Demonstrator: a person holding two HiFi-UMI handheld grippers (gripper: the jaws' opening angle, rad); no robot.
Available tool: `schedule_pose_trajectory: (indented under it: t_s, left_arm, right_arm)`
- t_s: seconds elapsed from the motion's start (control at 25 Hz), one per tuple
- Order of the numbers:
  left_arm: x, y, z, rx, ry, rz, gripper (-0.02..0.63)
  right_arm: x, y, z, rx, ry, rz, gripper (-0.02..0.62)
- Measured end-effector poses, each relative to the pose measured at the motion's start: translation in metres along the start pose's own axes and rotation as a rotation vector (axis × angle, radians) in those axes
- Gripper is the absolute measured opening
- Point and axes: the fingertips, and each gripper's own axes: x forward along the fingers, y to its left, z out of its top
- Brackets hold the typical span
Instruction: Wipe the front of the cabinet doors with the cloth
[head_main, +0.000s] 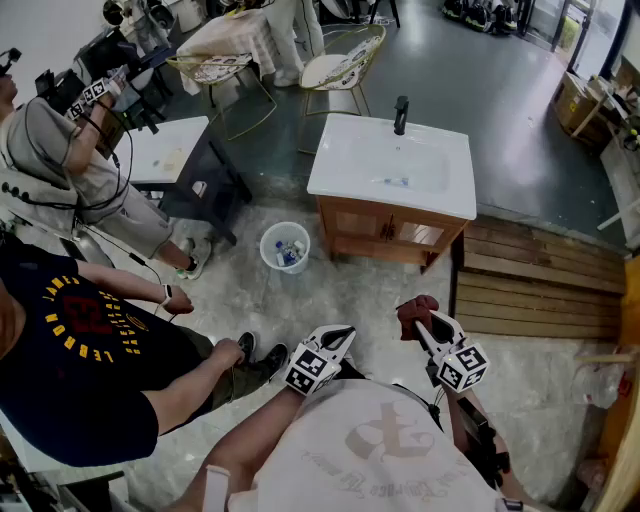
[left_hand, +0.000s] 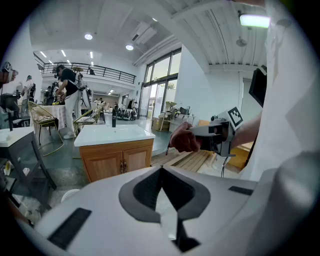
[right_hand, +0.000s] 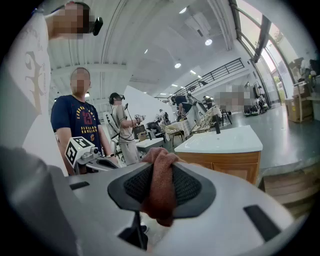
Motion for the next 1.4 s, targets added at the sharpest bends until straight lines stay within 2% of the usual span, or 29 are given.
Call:
schedule_pose_trajectory:
  t_s: [0.48, 0.72, 0.92, 1.08, 1.24, 1.4]
  left_arm:
    - [-0.012, 0.003, -0.005, -0.011, -0.002, 0.023, 0.012]
    - [-0.020, -0.010, -0.012, -0.029, 0.002, 0.028, 0.012]
    - [-0.020, 0.018, 0.002, -0.012, -0.014, 0.054, 0.012]
    - [-0.018, 0.015, -0.011, -0.037, 0.014, 0.038, 0.012]
    - [-0.006, 0.036, 0.013, -0.011, -0.013, 0.033, 0.012]
    - [0.006, 0.045, 0.019, -0.006, -0.009, 0.005, 0.012]
  right_arm:
    - [0.003, 0.005, 0.004, -0.007, -0.011, 0.002, 0.121]
    - [-0.011, 0.013, -0.004, 0.022, 0.004, 0.004, 0.121]
    - [0.012, 0.005, 0.009, 0.018, -0.008, 0.025, 0.121]
    - [0.008, 0.000, -0.005, 0.038, 0.017, 0.004, 0.121]
    - [0.027, -0.010, 0.015, 0.025, -0.002, 0.000, 0.121]
    - [0.034, -0.018, 0.014, 0.024, 0.016, -0.019, 0.121]
